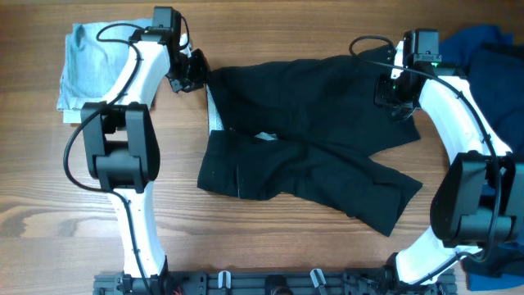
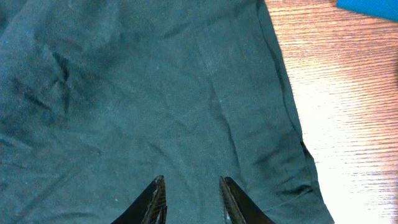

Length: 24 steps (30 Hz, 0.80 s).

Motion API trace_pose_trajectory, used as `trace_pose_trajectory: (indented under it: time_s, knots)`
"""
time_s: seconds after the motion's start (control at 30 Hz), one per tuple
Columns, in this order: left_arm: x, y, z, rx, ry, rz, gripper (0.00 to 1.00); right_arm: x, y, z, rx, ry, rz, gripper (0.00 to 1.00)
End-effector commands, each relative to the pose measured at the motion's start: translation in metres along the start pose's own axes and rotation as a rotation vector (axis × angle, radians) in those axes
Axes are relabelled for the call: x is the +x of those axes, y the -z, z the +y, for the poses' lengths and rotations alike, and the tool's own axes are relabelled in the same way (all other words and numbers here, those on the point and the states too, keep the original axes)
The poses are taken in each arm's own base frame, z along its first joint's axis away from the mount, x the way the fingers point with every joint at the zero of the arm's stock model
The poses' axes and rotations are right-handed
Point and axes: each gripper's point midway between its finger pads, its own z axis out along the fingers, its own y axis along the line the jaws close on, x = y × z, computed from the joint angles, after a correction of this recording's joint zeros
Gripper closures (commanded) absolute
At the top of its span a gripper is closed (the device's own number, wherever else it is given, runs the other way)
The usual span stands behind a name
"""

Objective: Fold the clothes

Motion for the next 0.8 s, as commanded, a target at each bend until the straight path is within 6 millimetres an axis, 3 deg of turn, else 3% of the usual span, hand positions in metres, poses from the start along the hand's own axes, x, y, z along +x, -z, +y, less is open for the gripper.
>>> trace_pose_trajectory:
  time_s: [0.0,0.13,0.23,0.47,0.67,0.77]
  knots:
    - [0.008,-0.027,0.004,0.001,0.018,0.043,0.75,0.005,-0.003,0.004,-0.012,-0.009,0.017,0.71]
    - [0.003,-0.035,0.004,0.009,0.012,0.030,0.76,0.006,-0.003,0.004,-0.012,-0.009,0.019,0.70]
    - [-0.006,-0.034,-0.001,0.029,-0.003,-0.006,0.96,0.005,-0.003,0.004,-0.012,-0.009,0.018,0.70]
    - [-0.044,-0.022,-0.025,0.110,-0.096,-0.168,0.96,0.005,-0.003,0.004,-0.012,-0.016,0.019,0.71]
    - [-0.076,-0.014,-0.023,0.075,-0.115,-0.312,0.96,0.005,-0.004,0.004,-0.012,-0.016,0.019,0.71]
    - [-0.076,-0.014,-0.026,0.096,-0.113,-0.312,0.96,0.005,-0.004,0.004,-0.011,-0.015,0.019,0.70]
